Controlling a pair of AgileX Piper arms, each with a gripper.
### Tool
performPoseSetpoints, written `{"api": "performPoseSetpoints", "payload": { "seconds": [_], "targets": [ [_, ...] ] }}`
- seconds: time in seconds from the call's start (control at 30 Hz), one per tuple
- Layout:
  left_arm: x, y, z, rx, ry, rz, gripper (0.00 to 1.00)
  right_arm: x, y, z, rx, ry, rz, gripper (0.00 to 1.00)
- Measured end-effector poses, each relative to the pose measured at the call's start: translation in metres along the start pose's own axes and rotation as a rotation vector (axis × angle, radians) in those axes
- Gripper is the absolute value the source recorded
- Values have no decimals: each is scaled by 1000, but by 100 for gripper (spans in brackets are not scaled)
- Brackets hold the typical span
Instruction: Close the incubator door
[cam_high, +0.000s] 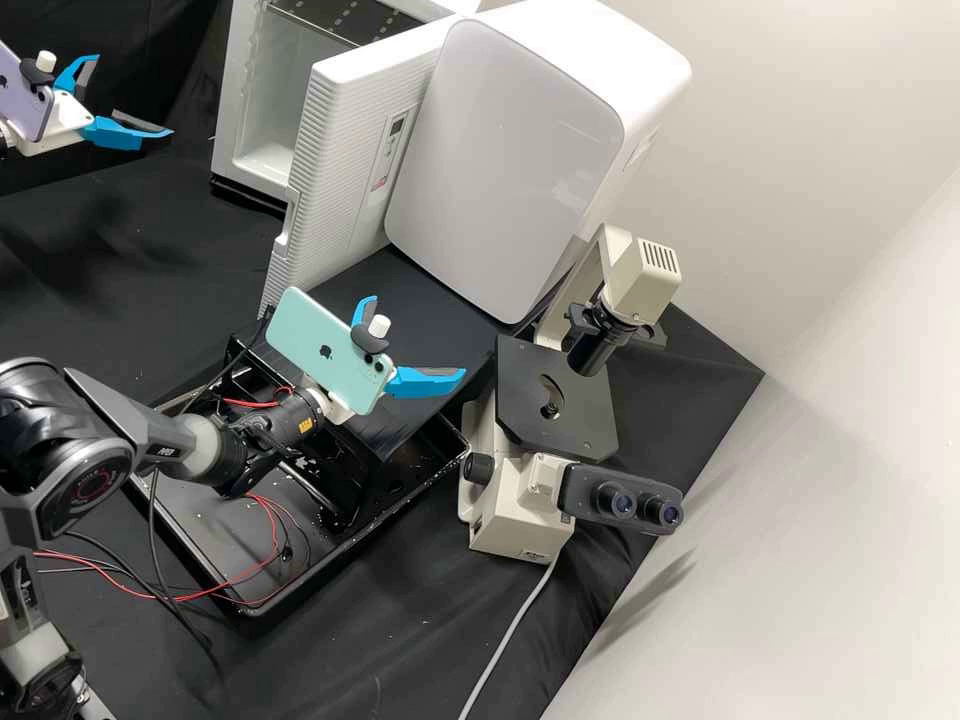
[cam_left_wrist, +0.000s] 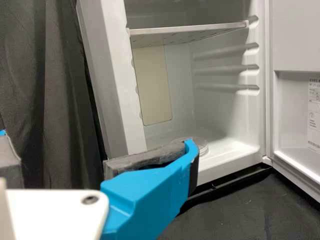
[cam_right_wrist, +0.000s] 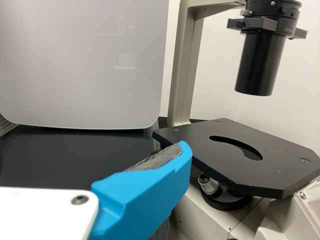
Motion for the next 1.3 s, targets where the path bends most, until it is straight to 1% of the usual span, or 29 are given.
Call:
{"api": "performPoseSetpoints", "payload": {
  "seconds": [0.5,0.53,0.77,1.3],
  "targets": [
    [0,0,0,0,0,0,100,0,0,0,0,0,0,100],
    [0,0,0,0,0,0,100,0,0,0,0,0,0,0],
    [0,0,0,0,0,0,100,1,-1,-3,0,14,1,0],
    [0,0,0,0,0,0,100,1,0,-4,0,18,5,0]
  ]
}}
